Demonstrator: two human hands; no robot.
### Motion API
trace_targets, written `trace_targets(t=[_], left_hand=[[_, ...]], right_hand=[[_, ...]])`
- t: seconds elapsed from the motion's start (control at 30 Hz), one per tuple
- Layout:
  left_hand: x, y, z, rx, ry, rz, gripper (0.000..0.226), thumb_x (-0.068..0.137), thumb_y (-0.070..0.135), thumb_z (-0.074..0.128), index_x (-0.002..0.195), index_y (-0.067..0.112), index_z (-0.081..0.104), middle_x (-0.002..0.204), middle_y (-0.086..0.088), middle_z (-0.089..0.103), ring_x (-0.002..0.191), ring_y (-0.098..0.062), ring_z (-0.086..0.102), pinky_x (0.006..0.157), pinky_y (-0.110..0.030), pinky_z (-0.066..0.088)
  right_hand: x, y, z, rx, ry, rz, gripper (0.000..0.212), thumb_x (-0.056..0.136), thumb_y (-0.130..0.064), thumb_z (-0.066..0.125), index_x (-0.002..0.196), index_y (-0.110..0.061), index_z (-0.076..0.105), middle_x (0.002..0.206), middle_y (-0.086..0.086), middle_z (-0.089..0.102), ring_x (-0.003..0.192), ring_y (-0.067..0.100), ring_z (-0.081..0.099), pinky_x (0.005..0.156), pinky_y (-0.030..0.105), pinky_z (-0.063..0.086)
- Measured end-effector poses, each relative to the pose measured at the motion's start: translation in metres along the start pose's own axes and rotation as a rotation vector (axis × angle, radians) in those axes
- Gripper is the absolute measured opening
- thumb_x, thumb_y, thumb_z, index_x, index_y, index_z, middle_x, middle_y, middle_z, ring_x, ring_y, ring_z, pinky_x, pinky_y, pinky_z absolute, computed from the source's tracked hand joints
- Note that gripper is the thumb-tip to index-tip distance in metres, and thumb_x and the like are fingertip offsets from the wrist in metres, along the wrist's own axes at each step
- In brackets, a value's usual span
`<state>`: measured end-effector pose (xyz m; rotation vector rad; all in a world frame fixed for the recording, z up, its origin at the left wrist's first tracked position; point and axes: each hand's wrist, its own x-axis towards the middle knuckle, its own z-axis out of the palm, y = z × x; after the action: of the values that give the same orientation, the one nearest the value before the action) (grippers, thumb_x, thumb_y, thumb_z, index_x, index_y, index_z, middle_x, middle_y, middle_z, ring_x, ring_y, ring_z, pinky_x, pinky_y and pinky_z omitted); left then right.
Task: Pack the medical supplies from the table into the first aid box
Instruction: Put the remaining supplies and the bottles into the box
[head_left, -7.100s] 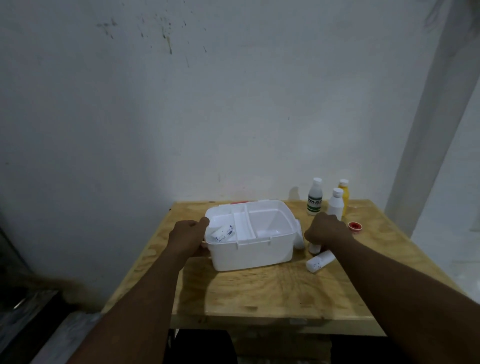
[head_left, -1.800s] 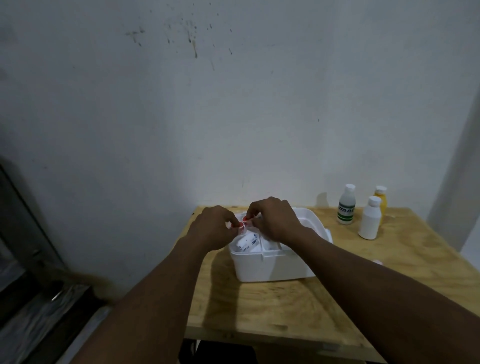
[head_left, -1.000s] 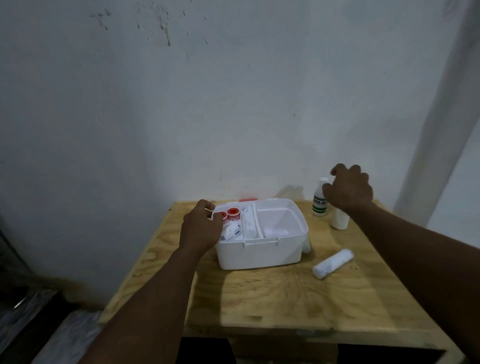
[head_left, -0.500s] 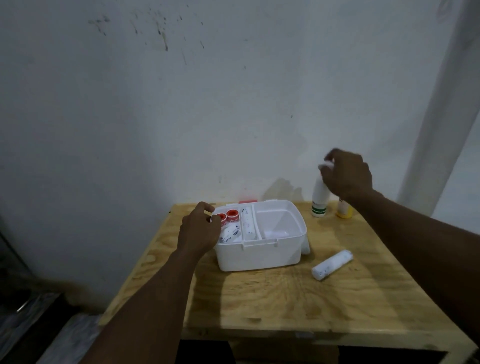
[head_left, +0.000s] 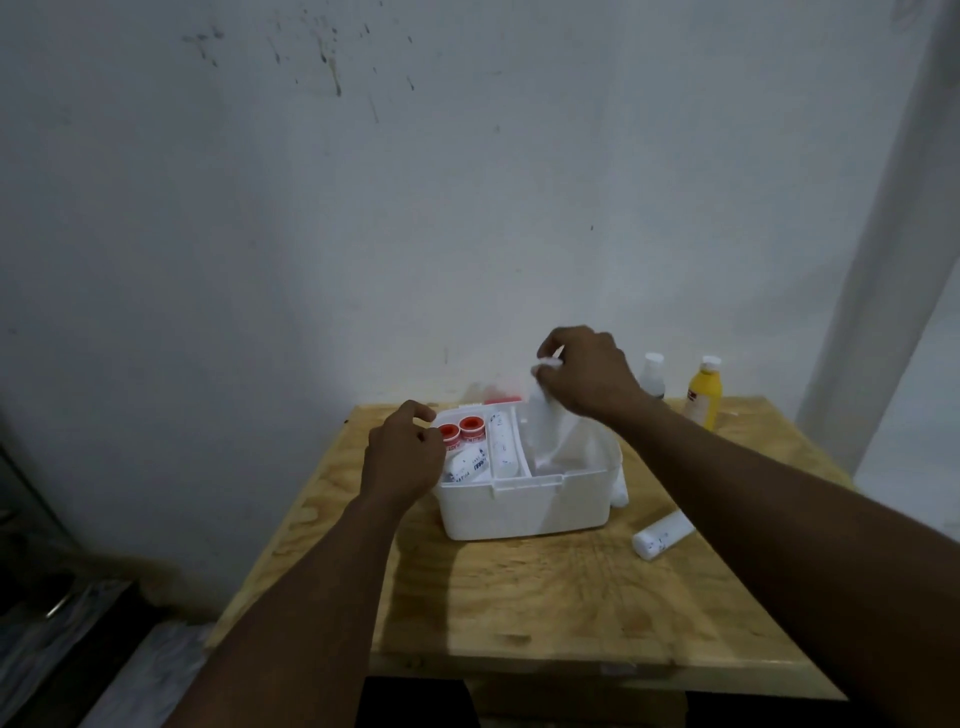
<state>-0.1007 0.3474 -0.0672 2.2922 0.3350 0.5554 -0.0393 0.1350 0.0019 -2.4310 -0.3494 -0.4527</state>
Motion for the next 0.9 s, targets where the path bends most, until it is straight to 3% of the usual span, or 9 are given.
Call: trace_targets(t=[0.27,0.43,0.6,0.67,0.77,0.9], left_hand=[[0.005,-0.004,0.001,0.001,0.046,0.013,0.023,0.094,0.01,0.057,0.114,0.017,0.067,0.09,-0.002,0.069,0.082,-0.019,0.065,0.079,-0.041,0.061],[0.008,-0.008,-0.001,0.011,0.057,0.018,0.023,0.095,0.01,0.058,0.115,0.013,0.067,0.087,0.0,0.064,0.073,-0.012,0.06,0.061,-0.023,0.046],[0.009,-0.01,-0.001,0.015,0.045,0.003,0.022,0.095,0.011,0.058,0.115,0.014,0.067,0.089,-0.002,0.067,0.069,-0.005,0.056,0.065,-0.026,0.045],[0.009,-0.01,-0.002,0.01,0.044,-0.005,0.021,0.095,0.011,0.059,0.113,0.015,0.067,0.086,0.001,0.065,0.069,-0.004,0.056,0.069,-0.029,0.052],[0.009,-0.009,-0.002,0.013,0.035,-0.011,0.021,0.093,0.012,0.059,0.111,0.018,0.068,0.075,0.011,0.063,0.076,-0.016,0.063,0.081,-0.042,0.062],[0.006,-0.006,-0.005,0.025,0.01,-0.008,0.018,0.092,0.014,0.059,0.106,0.023,0.065,0.07,0.017,0.056,0.084,-0.022,0.067,0.082,-0.044,0.061]], right_hand=[[-0.001,-0.001,0.037,-0.111,-0.11,-0.077,0.024,0.085,-0.024,0.067,0.109,-0.02,0.068,0.116,0.005,0.069,0.104,0.025,0.063,0.086,0.035,0.05],[0.002,0.0,0.045,-0.134,-0.119,-0.066,0.028,0.086,-0.023,0.064,0.114,-0.018,0.063,0.116,0.008,0.066,0.103,0.029,0.06,0.078,0.032,0.043],[0.003,0.0,0.044,-0.183,-0.157,-0.079,0.028,0.084,-0.017,0.064,0.112,-0.018,0.064,0.115,0.008,0.066,0.102,0.029,0.061,0.078,0.033,0.047],[0.002,0.002,0.046,-0.183,-0.169,-0.069,0.028,0.083,-0.016,0.065,0.11,-0.019,0.066,0.114,0.009,0.066,0.1,0.028,0.062,0.079,0.033,0.049],[-0.003,0.005,0.048,-0.175,-0.156,-0.06,0.026,0.084,-0.018,0.067,0.111,-0.018,0.067,0.113,0.008,0.068,0.1,0.027,0.063,0.078,0.031,0.046],[-0.006,0.005,0.044,-0.153,-0.164,-0.075,0.028,0.085,-0.019,0.068,0.113,-0.015,0.067,0.116,0.007,0.068,0.104,0.026,0.062,0.079,0.03,0.045]])
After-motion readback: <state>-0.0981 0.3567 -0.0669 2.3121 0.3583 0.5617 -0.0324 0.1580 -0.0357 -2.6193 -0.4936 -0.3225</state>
